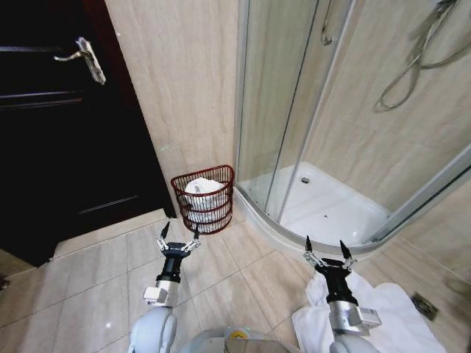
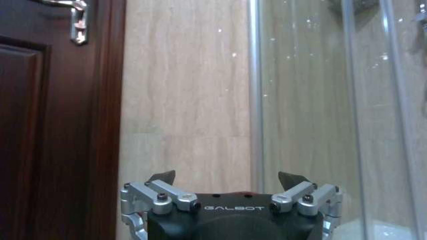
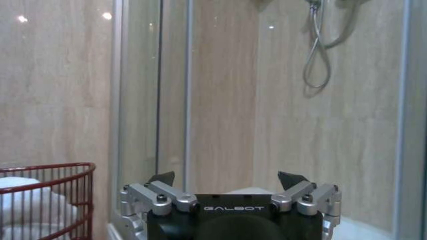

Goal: Discard the used towel into the hamper.

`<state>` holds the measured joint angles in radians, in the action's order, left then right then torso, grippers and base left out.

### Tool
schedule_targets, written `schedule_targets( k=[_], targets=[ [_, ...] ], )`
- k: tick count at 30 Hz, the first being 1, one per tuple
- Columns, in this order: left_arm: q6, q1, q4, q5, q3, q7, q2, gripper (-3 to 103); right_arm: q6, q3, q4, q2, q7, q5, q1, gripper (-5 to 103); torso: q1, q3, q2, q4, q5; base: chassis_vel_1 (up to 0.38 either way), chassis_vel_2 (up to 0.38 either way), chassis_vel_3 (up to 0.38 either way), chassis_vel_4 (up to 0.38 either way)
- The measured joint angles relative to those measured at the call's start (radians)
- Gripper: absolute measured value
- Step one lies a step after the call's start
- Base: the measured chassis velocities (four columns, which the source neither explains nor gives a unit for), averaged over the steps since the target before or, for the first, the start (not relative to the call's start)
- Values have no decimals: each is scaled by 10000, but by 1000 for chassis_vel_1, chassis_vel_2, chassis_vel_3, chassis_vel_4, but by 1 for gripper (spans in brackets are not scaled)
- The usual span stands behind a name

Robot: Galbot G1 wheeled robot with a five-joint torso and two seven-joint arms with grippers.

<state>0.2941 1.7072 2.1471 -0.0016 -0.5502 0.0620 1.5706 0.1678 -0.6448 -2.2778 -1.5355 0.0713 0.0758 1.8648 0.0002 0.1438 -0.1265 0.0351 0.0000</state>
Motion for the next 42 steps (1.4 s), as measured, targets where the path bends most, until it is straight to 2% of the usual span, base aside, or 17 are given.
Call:
schedule_targets(
  k=[19,25,31,42],
  targets=[
    [-85,-46,98,47,46,74,0,100,-35,-173,-120,78,23,174,5,100,-2,29,-38,0,1,-85,-90,-84,-96],
    [-45,-92,91,-227,84,48,23,100,8,-155,-41,72,26,76,73,100,-2,35,-45,-4,0,-122,-116,-109,-127],
    [-65,-114,108,-281,105,35,40,100,-12,-99,4,60,27,-10,72,100,-2,37,-49,4,1,-31,-32,-26,-22],
    [-53,-109,105,-256,65,35,102,100,-152,-130,105,193,-18,-212,109,100,-2,41,-55,0,0,0,0,0,0]
  ],
)
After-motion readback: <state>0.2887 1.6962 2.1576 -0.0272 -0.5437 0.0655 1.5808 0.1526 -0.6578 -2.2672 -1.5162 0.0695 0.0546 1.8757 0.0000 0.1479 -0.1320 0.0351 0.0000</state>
